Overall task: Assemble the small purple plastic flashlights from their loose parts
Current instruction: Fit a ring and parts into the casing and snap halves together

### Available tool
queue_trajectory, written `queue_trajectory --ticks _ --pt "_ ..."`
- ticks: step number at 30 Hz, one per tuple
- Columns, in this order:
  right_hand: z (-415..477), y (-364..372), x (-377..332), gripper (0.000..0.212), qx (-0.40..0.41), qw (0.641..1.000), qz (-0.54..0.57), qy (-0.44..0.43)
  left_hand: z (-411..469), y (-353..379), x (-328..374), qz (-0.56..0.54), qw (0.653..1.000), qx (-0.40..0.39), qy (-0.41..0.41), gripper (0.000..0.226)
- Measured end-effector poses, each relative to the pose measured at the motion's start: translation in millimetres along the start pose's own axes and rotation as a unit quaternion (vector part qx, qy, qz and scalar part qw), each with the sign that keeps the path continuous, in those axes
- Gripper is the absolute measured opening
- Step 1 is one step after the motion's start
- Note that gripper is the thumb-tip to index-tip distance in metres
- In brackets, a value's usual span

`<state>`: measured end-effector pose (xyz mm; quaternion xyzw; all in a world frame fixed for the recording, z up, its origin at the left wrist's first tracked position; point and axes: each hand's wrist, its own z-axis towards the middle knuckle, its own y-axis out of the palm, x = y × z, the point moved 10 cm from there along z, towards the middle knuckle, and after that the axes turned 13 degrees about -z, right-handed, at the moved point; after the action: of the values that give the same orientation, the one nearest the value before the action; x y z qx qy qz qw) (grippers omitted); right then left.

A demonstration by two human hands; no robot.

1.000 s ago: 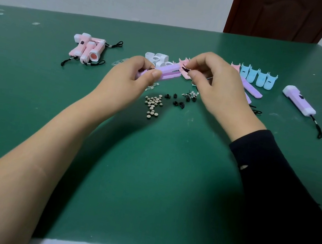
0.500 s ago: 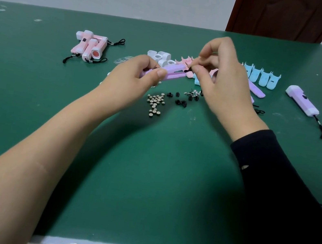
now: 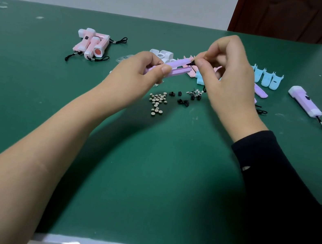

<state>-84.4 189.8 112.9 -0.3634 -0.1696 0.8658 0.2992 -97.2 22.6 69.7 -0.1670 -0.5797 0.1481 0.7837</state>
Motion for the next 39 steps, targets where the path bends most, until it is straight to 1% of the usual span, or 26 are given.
queue_trajectory --ticks 2,6,11,15,18,28,31,33,35,37,39 --pt "-0.2 -0.5 -1.0 0.033 0.002 1.000 -0.001 -0.003 0.0 -0.1 0.3 0.001 1.000 0.000 0.000 0.021" --pt "-1.2 0.9 -2.5 0.021 -0.002 1.000 -0.014 -0.015 -0.1 -0.6 0.1 0.000 1.000 -0.002 -0.002 0.022" --pt "-1.9 -2.1 -6.9 0.020 0.005 0.999 -0.029 -0.032 -0.1 -1.1 -0.2 -0.007 1.000 0.000 -0.004 0.021" --pt "-2.1 -2.3 -8.0 0.007 0.005 0.998 -0.055 -0.043 -0.3 -1.9 0.6 -0.008 1.000 0.004 -0.003 0.020" --pt "-1.8 -1.9 -9.4 0.004 0.001 0.996 -0.068 -0.051 -0.4 -2.1 1.4 -0.006 1.000 0.005 0.000 0.021" --pt "-0.8 -3.2 -10.1 0.003 0.002 0.996 -0.075 -0.052 -0.1 -4.9 2.1 -0.019 1.000 0.011 0.007 0.019" --pt "-0.1 -0.7 -9.7 0.012 -0.008 0.995 -0.079 -0.056 -0.3 -6.1 2.2 -0.029 0.999 0.016 0.009 0.015" --pt "-0.2 3.0 -7.7 0.020 -0.026 0.996 -0.073 -0.051 -0.7 -7.3 2.7 -0.035 0.999 0.021 0.011 0.015" --pt "-0.7 6.2 -5.9 0.023 -0.038 0.997 -0.055 -0.038 -1.2 -7.4 3.4 -0.039 0.999 0.023 0.012 0.015" --pt "-0.9 10.7 -2.1 0.020 -0.054 0.998 -0.013 -0.005 -1.7 -7.4 4.5 -0.041 0.999 0.025 0.013 0.016" --pt "-2.0 18.6 5.5 0.019 -0.079 0.995 0.038 0.047 -2.1 -8.3 5.4 -0.041 0.999 0.031 0.014 0.016"
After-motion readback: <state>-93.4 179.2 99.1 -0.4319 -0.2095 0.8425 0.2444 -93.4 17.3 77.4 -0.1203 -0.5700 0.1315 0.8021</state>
